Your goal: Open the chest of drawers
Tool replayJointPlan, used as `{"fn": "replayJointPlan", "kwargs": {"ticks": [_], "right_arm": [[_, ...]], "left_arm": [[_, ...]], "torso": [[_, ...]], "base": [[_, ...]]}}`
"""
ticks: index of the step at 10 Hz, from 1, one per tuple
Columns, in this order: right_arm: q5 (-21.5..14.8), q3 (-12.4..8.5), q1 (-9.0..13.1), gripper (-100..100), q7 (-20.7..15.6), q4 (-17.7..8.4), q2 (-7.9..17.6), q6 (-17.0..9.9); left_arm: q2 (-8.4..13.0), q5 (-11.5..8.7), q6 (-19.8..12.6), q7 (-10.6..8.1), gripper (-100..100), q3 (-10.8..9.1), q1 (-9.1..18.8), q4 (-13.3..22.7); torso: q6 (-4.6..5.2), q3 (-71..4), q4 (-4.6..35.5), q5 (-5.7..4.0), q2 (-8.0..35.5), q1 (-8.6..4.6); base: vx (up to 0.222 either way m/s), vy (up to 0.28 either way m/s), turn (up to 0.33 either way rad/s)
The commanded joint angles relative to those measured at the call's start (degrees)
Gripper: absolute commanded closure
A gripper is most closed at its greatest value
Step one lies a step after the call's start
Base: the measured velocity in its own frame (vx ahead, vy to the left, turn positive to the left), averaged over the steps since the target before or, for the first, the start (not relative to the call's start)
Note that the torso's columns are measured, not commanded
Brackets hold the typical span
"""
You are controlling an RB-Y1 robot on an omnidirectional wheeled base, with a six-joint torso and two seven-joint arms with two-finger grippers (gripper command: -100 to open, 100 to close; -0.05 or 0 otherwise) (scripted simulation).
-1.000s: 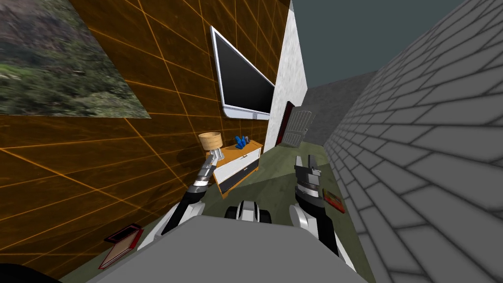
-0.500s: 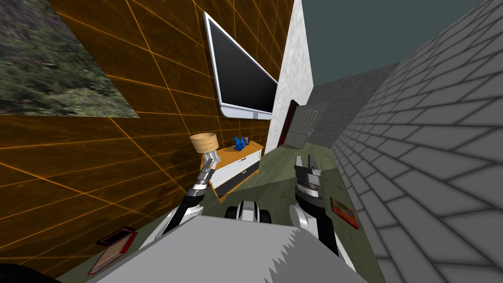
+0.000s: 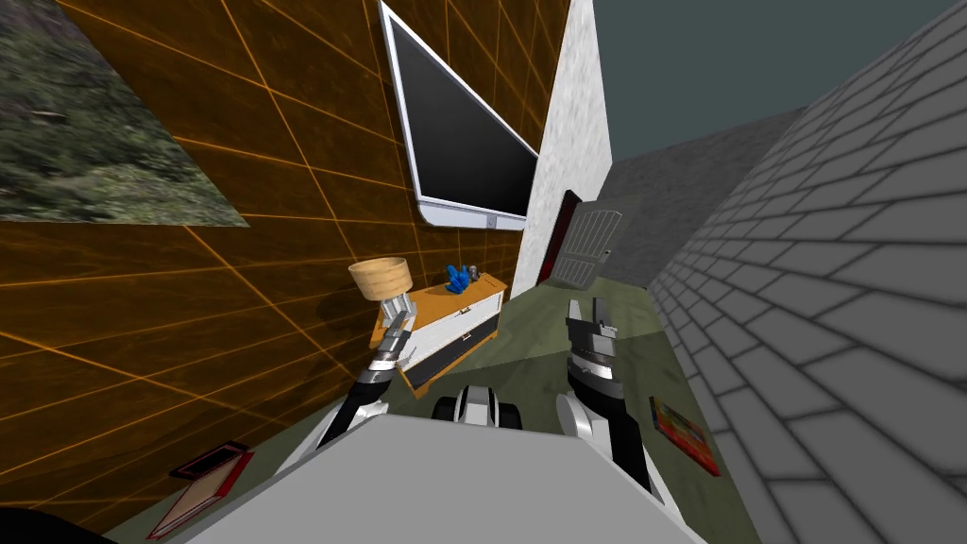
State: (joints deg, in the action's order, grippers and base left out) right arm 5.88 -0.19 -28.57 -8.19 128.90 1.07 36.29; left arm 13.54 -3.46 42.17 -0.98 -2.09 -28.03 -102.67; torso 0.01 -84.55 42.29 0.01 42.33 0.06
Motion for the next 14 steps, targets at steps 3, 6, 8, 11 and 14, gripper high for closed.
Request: {"fn": "replayJointPlan", "kwargs": {"ticks": [3,6,8,11,14], "right_arm": [[0.0,0.0,-0.01,0,0.0,0.0,0.0,0.0],[0.0,0.0,0.0,0,0.0,0.0,0.0,0.0],[0.0,0.0,-0.01,0,0.0,0.0,-0.01,0.0],[0.0,0.0,0.0,0,0.0,0.0,0.0,0.0],[0.0,0.0,0.0,0,0.0,0.0,-0.01,0.0]], "left_arm": [[0.32,-0.84,4.14,-0.89,-100,-0.55,0.26,6.41],[0.38,-1.64,7.81,-1.69,-100,-1.06,0.63,11.8],[0.32,-2.03,9.65,-2.09,-100,-1.31,0.82,15.31],[0.05,-2.83,13.32,-2.89,-100,-1.83,1.21,20.36],[-0.16,-3.22,15.12,-3.29,-100,-2.08,1.4,24.25]], "torso": [[-0.01,-0.04,-0.01,-0.04,-0.09,-0.17],[0.0,0.0,0.0,0.0,0.0,-0.01],[-0.01,-0.12,-0.05,-0.06,-0.21,-0.25],[-0.01,0.06,0.03,0.03,0.07,0.09],[-0.01,-0.05,-0.02,-0.05,-0.12,-0.24]], "base": [[0.129,-0.083,0.064],[0.13,-0.082,0.081],[0.172,-0.132,0.098],[0.125,-0.084,0.078],[0.117,-0.1,0.063]]}}
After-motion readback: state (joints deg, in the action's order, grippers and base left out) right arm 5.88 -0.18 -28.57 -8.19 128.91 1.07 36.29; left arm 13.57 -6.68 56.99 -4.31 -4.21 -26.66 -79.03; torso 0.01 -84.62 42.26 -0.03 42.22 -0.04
